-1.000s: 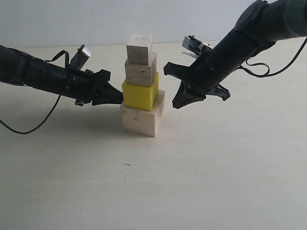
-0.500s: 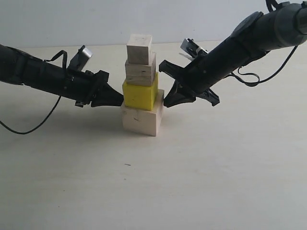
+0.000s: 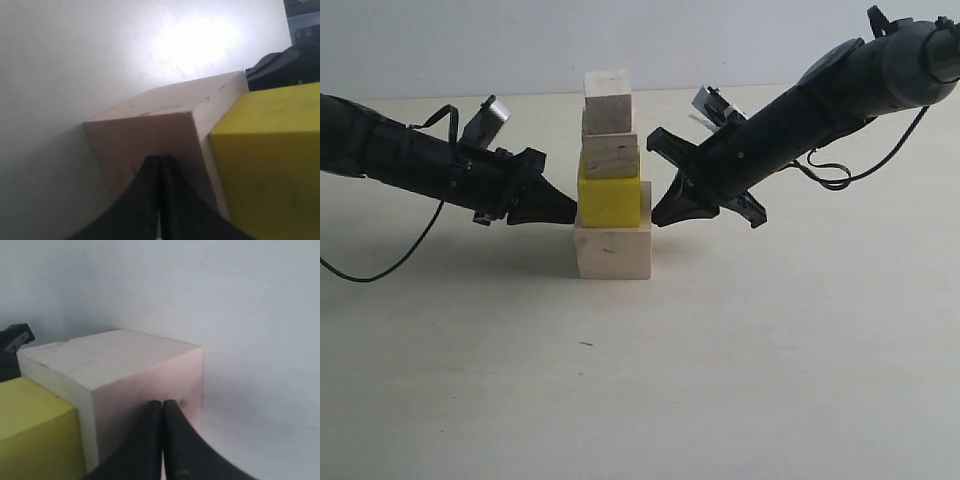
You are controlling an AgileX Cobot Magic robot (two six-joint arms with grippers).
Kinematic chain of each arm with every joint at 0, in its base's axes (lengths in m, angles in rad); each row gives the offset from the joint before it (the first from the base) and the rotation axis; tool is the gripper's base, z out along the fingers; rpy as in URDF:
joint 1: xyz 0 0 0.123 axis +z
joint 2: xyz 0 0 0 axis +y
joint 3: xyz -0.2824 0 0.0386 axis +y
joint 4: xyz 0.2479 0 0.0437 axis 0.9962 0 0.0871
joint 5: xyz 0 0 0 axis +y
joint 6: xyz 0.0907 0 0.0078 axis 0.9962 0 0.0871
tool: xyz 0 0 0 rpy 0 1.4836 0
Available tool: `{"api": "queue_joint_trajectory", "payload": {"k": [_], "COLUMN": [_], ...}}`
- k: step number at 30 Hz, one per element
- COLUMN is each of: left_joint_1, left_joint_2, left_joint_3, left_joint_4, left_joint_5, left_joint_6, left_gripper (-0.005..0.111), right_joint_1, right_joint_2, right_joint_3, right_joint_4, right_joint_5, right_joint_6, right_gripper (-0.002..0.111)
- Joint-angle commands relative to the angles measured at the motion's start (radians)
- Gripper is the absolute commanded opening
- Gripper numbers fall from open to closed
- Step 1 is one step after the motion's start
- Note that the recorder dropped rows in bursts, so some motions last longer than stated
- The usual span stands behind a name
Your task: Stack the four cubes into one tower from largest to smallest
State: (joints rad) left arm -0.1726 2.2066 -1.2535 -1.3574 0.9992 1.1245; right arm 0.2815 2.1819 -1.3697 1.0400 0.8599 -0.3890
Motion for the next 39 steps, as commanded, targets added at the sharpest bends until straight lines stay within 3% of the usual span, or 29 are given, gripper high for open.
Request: {"api": "queue_joint_trajectory", "payload": {"k": [1,39], "left_joint_1": [0.003,0.008], "left_joint_2": [-0.011,-0.015], "left_joint_3": [0.005,0.005], "left_joint_4": [-0.005,-0.003], "left_joint_5": [-0.005,-0.005], "left_joint_6": [-0.001,-0.007], "left_gripper": [0.0,0.0], "right_joint_1": [-0.003,-0.003], "right_joint_2": [-0.002,-0.002], "right_joint_3": [0.004,0.004], "right_joint_4": [0.006,0.007], "right_joint_5": [0.02,-0.044], "right_joint_6": [-0.011,-0.063], "right_gripper": [0.0,0.0]}}
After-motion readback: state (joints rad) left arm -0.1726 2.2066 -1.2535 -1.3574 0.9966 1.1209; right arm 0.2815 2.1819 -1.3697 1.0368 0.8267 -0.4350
